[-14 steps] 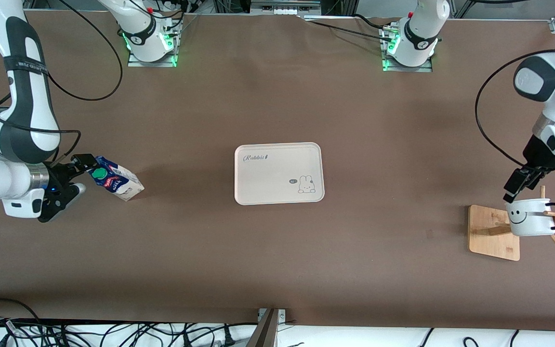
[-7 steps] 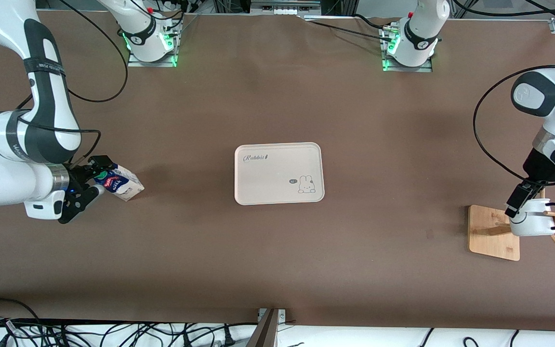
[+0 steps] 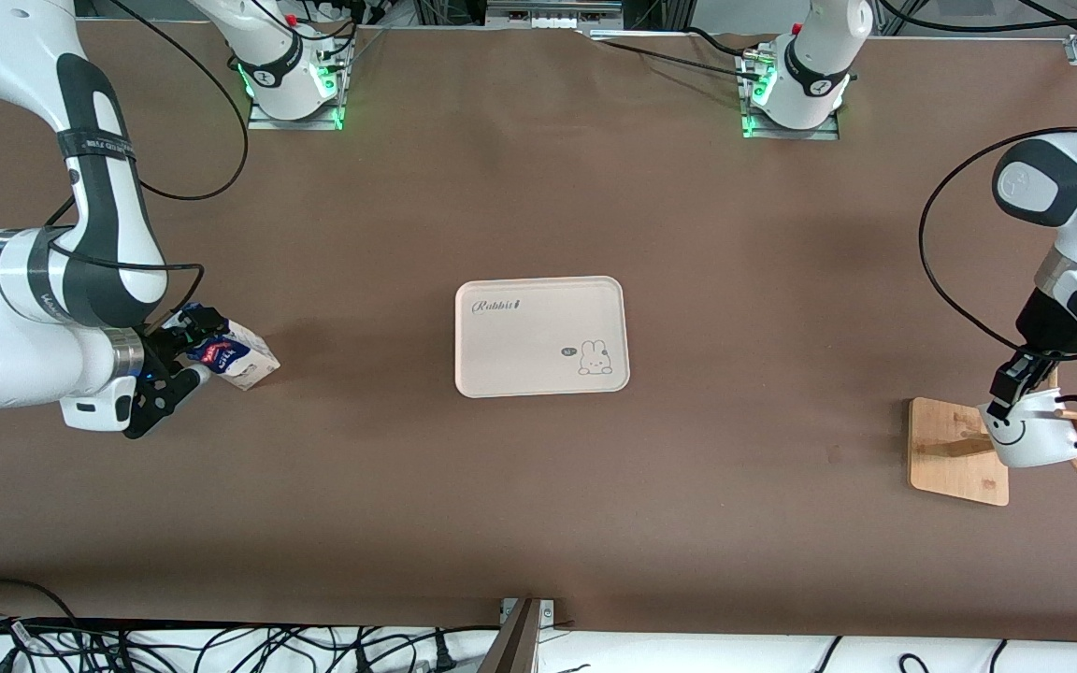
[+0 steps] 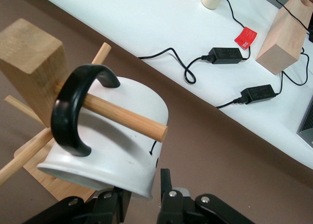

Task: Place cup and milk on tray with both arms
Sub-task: 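Grasp the milk carton with the right gripper while the left gripper grasps the mug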

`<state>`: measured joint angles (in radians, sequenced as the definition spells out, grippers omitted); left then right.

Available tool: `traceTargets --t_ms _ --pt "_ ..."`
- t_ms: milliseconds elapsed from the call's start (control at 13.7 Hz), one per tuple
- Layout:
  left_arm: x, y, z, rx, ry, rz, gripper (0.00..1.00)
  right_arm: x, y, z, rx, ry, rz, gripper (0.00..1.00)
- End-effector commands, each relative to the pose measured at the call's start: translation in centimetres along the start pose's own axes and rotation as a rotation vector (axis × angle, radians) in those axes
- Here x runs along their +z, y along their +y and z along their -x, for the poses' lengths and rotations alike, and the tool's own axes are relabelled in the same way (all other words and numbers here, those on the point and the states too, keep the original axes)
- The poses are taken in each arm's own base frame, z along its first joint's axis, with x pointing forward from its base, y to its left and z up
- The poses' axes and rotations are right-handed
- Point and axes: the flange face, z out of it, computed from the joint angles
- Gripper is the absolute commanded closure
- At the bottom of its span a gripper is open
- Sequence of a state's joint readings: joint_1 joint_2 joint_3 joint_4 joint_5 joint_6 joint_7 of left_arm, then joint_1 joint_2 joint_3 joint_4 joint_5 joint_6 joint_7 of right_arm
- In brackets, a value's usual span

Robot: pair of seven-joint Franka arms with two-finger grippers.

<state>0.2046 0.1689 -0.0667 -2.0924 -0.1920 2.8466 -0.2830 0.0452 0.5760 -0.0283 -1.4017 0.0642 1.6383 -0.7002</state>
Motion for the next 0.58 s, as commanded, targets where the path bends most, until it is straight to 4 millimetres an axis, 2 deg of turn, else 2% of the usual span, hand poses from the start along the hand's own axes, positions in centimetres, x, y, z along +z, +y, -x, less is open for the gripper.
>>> traceTargets --t_ms 0,146,219,291,510 --pt "-0.4 0.0 -0.4 0.018 0.000 0.010 0.79 -0.1 0.5 0.5 0.012 -0.002 -0.004 0.00" --pt "-0.9 0.0 -0.2 0.024 -0.005 0.009 0.82 0.1 0.9 1.2 0.021 -0.019 -0.020 0.00" --pt "-1.3 0.2 -0.2 0.026 -0.013 0.009 0.87 0.3 1.1 1.7 0.025 -0.033 -0.032 0.00" --pt "-1.6 0.4 0.0 0.044 -0.040 0.006 1.00 0.3 1.1 2.0 0.023 -0.048 -0.038 0.00" --pt "-3.8 2.8 0.6 0.143 -0.095 0.016 1.00 0.6 1.4 2.5 0.015 -0.081 -0.033 0.00"
